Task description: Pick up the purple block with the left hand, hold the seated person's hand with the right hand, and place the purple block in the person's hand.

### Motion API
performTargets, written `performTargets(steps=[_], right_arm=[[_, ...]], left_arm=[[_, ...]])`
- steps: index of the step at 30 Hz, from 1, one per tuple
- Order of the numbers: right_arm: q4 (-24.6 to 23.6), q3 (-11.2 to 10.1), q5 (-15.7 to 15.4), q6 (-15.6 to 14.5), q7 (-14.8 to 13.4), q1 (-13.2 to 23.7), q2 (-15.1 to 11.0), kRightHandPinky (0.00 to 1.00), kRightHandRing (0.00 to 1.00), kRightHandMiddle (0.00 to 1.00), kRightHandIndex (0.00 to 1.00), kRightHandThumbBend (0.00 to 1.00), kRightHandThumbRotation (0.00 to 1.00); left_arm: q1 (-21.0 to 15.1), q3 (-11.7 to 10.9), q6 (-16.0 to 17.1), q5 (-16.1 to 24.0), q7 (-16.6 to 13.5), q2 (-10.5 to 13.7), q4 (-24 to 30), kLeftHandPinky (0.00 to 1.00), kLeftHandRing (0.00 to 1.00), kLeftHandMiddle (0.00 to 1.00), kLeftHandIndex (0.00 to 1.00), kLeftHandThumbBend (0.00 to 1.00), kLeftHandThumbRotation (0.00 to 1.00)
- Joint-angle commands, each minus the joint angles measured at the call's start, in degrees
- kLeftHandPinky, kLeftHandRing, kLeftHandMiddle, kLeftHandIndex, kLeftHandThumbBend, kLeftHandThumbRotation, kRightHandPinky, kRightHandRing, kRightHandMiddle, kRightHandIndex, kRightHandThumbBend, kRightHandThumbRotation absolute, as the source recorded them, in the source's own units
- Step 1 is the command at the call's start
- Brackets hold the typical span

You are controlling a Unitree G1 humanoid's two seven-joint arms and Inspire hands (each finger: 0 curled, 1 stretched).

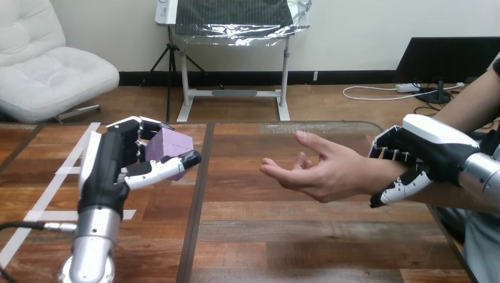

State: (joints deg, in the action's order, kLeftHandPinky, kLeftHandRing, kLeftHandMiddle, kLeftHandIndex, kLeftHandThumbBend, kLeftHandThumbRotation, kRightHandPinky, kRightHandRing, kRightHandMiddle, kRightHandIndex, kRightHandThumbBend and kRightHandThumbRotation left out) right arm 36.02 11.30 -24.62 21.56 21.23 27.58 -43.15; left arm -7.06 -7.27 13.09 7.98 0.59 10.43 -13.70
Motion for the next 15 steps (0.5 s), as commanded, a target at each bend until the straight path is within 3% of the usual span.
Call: performTargets(steps=[1,15], right_arm=[[2.28,1.91,0.64,-1.86,1.55,-2.58,3.57,0.35,0.4,0.47,0.51,0.77,0.15],[1.3,1.65,0.68,-1.69,1.42,-2.59,4.07,0.35,0.41,0.47,0.51,0.79,0.13]], left_arm=[[-7.47,1.16,2.74,0.35,-0.34,1.19,-4.4,0.32,0.37,0.43,0.45,0.61,0.0],[-14.45,1.93,4.8,0.87,-1.27,0.91,-15.4,0.34,0.39,0.44,0.45,0.64,0.0]])
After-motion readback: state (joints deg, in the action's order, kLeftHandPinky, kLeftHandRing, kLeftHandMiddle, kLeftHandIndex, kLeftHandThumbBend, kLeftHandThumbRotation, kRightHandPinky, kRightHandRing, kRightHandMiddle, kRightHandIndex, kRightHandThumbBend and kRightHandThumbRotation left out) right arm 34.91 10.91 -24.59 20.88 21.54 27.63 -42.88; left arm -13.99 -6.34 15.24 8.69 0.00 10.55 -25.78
